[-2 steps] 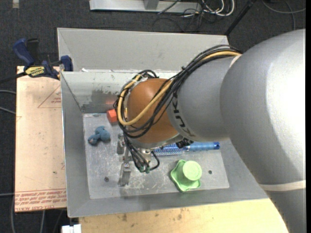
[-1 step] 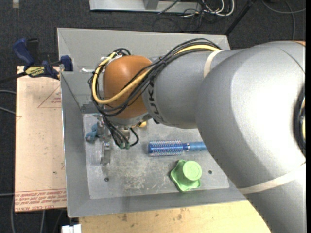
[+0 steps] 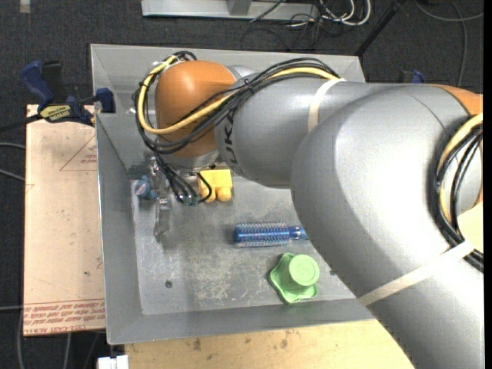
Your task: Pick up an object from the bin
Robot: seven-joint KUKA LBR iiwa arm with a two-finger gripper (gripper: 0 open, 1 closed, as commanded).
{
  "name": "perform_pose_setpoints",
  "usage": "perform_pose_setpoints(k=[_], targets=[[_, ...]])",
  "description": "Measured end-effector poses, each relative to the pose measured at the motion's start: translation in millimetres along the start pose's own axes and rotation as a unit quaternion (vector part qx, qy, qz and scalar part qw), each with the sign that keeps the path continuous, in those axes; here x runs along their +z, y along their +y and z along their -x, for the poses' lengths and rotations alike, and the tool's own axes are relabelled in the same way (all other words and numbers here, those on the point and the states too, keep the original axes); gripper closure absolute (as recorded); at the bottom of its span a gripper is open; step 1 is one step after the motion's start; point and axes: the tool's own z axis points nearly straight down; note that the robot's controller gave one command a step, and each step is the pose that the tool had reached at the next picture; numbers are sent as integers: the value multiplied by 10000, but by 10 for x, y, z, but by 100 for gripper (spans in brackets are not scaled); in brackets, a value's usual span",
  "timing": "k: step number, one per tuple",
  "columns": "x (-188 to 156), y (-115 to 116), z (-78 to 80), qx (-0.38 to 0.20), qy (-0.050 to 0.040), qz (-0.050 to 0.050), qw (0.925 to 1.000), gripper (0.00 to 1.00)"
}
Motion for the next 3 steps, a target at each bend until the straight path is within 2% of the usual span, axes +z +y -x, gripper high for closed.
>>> perform_pose_setpoints(k=[1,2,3], targets=[[-18,10,-13,-2,11,9,10000,100],[-1900,162,-260,-243,-19,12,9997,100],[-1844,152,-271,-238,24,0,9997,0]])
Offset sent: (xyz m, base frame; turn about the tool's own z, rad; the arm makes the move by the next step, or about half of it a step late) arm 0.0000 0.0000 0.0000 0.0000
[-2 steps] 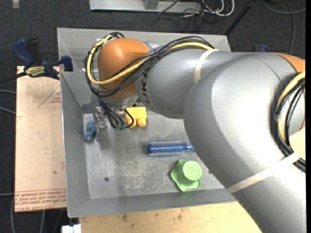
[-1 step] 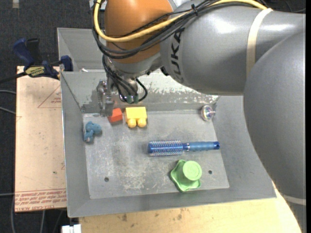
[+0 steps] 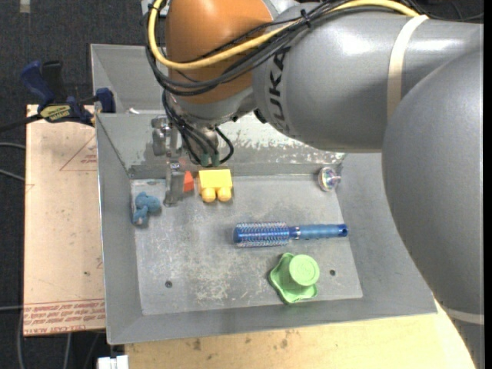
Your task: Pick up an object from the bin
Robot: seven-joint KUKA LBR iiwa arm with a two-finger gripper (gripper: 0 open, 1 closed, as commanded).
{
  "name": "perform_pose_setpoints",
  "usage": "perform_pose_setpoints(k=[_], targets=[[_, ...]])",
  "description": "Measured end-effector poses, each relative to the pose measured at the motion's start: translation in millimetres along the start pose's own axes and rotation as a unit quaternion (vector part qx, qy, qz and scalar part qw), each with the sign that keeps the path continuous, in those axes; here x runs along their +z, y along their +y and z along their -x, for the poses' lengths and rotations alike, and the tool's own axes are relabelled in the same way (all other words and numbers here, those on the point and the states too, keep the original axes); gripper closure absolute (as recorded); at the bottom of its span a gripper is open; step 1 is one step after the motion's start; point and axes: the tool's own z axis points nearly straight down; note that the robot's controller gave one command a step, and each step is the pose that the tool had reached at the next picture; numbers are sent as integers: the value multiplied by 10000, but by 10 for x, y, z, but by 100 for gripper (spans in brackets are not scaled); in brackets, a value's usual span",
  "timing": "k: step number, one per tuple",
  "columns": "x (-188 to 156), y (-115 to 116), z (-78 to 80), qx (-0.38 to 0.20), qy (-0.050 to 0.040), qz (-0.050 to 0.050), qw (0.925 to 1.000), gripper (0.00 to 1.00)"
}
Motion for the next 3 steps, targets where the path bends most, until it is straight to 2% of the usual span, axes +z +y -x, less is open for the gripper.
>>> perform_pose_setpoints(k=[1,2,3], targets=[[986,-179,336,160,42,-14,9999,0],[1831,-270,256,259,53,-12,9996,0],[1776,-266,283,267,11,0,9996,100]])
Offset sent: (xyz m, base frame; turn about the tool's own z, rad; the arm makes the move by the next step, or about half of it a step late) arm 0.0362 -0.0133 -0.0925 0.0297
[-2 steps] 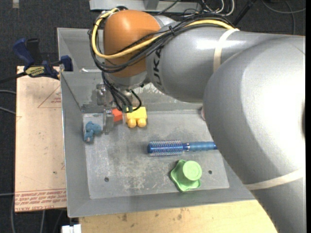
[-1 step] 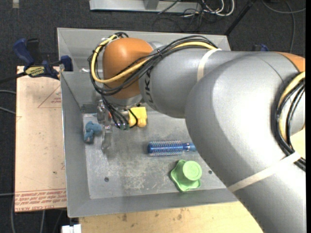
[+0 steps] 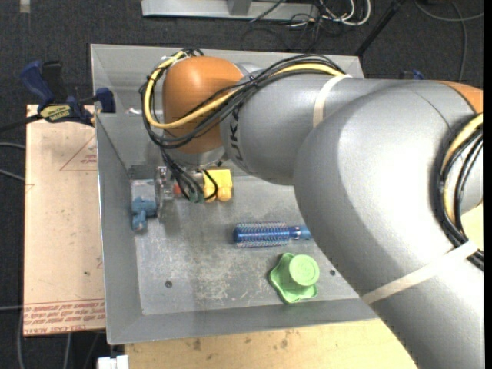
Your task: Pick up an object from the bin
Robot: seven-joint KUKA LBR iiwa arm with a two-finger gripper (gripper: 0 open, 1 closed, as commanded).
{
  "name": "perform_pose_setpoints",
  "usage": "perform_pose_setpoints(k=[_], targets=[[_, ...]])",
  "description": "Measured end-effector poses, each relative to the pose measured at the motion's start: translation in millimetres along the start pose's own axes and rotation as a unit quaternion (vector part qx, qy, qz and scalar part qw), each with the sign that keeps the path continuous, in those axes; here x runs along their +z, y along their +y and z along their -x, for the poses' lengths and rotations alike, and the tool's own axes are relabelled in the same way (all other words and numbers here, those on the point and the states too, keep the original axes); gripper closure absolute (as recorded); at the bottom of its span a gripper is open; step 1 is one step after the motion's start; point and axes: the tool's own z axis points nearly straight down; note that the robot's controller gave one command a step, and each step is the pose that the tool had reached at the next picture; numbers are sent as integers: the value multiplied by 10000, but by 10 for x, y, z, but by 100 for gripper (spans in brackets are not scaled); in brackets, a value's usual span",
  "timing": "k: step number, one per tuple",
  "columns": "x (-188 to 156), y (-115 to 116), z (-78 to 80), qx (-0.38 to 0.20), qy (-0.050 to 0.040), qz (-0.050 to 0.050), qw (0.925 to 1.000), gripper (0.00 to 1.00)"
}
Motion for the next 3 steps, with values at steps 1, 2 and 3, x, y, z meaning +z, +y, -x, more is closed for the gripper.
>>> perform_pose_setpoints(k=[1,2,3], targets=[[-1472,45,-146,-239,-54,9,9997,100],[-1415,39,-159,-237,-12,-1,9997,0],[-445,-8,-262,-96,41,-12,9999,0]])
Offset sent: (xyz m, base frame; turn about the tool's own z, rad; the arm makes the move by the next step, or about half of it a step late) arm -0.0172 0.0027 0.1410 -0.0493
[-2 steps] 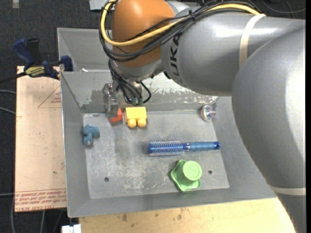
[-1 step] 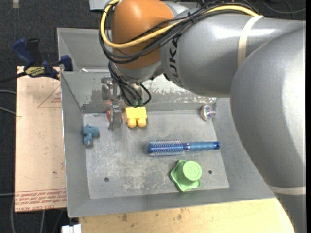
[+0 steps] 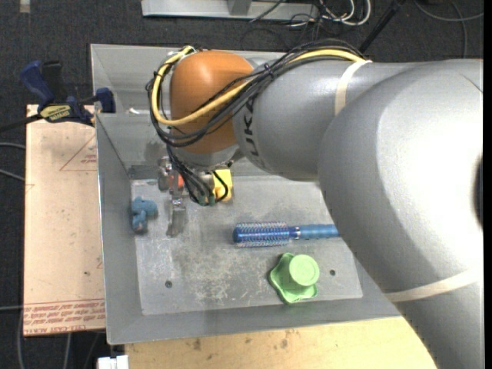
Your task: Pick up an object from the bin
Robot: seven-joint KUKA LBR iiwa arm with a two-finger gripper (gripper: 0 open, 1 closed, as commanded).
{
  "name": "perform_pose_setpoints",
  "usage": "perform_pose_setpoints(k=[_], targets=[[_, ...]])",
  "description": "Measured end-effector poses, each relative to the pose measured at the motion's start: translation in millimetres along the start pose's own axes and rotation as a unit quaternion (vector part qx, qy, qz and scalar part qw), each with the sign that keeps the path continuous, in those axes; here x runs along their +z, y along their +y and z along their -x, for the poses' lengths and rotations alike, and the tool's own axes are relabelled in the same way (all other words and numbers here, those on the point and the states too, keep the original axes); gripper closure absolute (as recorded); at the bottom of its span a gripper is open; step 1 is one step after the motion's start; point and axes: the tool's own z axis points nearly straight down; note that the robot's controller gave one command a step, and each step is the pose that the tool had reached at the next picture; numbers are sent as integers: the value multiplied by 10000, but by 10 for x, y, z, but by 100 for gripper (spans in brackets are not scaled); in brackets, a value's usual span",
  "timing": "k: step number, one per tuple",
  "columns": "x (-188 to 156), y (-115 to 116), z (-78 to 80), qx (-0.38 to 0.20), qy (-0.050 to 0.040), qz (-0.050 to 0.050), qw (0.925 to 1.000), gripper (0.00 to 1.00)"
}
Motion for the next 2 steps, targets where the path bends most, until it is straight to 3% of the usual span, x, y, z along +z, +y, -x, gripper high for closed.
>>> perform_pose_setpoints(k=[1,2], targets=[[545,270,321,4,-51,15,10000,0],[511,260,319,15,-49,13,10000,100]])
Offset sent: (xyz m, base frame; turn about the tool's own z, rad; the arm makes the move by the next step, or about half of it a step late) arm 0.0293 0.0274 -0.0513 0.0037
